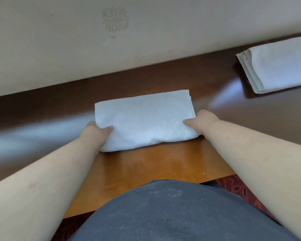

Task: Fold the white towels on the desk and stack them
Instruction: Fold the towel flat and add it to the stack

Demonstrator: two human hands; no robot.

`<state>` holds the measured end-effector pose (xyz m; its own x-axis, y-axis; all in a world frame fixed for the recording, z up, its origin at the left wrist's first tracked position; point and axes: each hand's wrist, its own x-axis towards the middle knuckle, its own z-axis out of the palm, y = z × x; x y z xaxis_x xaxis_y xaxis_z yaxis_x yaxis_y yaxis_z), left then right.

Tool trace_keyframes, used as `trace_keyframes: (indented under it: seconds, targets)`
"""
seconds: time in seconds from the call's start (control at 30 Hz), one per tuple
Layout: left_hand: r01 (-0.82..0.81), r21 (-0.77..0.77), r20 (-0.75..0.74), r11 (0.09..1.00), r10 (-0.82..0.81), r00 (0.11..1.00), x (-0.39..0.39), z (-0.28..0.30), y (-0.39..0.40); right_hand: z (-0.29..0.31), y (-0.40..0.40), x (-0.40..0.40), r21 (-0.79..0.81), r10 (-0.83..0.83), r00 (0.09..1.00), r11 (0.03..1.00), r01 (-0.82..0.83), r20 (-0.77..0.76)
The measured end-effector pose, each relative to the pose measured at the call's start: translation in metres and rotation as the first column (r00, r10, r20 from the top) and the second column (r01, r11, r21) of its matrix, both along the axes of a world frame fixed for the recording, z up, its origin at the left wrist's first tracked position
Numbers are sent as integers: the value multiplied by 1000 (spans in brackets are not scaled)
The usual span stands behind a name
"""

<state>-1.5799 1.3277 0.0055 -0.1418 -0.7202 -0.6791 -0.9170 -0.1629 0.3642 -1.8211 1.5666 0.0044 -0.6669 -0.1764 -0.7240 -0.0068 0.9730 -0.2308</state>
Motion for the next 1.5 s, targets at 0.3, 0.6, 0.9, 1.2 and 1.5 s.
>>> trace_keyframes:
  seconds: [0.3, 0.6, 0.9, 1.2, 1.5]
  targets:
    - [0, 33, 56, 999, -2, 998, 12, 1, 10, -5, 10, 28, -118, -234, 972, 965, 234, 21]
    - [-169, 211, -109, 963, 195, 975, 22, -4, -1, 0, 17, 14, -278, -270, 928, 899, 338, 256]
    - [-97, -124, -55, 987, 91, 994, 8, -3, 3, -4, -5, -7, -222, -181, 975, 953, 206, 129]
    - [-89, -378, -227, 922, 1, 974, -43, 45, 61, 40, 58, -49, -436, -132, 986, 897, 77, -99]
    - [-67, -376, -258, 924, -34, 966, -157, 80, 174, 76, 181, -182, -534, 39, 950, 820, -207, -308]
